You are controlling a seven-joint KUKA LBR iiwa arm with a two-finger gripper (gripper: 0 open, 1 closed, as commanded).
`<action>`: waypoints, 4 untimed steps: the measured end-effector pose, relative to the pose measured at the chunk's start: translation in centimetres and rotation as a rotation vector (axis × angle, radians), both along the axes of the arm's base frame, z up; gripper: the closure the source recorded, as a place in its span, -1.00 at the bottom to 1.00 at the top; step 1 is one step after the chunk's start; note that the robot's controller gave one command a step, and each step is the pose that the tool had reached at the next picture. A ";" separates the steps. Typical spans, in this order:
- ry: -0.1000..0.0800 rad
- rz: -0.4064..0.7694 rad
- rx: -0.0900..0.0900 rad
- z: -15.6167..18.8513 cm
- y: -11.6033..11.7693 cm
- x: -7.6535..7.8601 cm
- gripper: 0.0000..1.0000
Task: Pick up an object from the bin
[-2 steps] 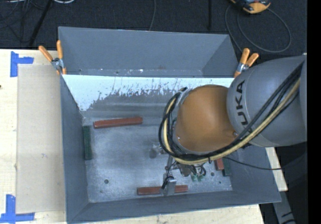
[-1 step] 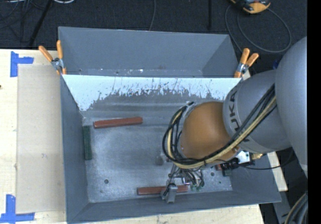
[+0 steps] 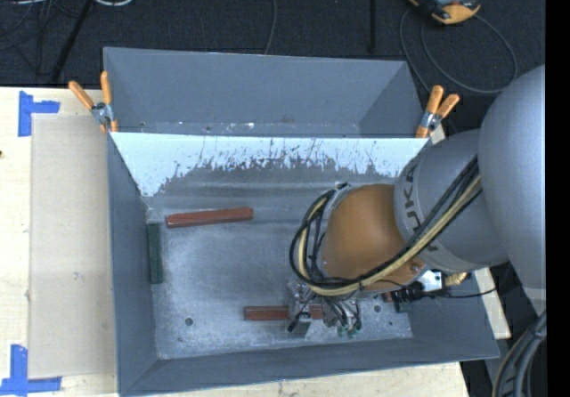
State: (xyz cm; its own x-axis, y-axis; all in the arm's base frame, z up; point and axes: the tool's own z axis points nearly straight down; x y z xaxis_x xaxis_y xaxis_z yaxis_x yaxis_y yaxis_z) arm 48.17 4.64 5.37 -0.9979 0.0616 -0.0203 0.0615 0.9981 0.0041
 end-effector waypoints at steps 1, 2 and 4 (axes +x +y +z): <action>0.000 -0.003 0.000 0.2 0.0 0.0 1.00; 0.007 -0.005 -0.001 0.6 0.0 -0.1 1.00; 0.020 -0.006 -0.003 4.0 0.0 -0.4 1.00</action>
Offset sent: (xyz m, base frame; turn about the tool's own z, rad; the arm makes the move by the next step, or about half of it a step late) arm 0.0000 0.0000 0.0752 -0.0001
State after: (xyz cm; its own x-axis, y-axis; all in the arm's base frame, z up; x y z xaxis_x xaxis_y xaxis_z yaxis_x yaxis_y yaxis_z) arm 47.80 4.66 9.32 -0.9977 0.0671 -0.0004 0.0671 0.9977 0.0002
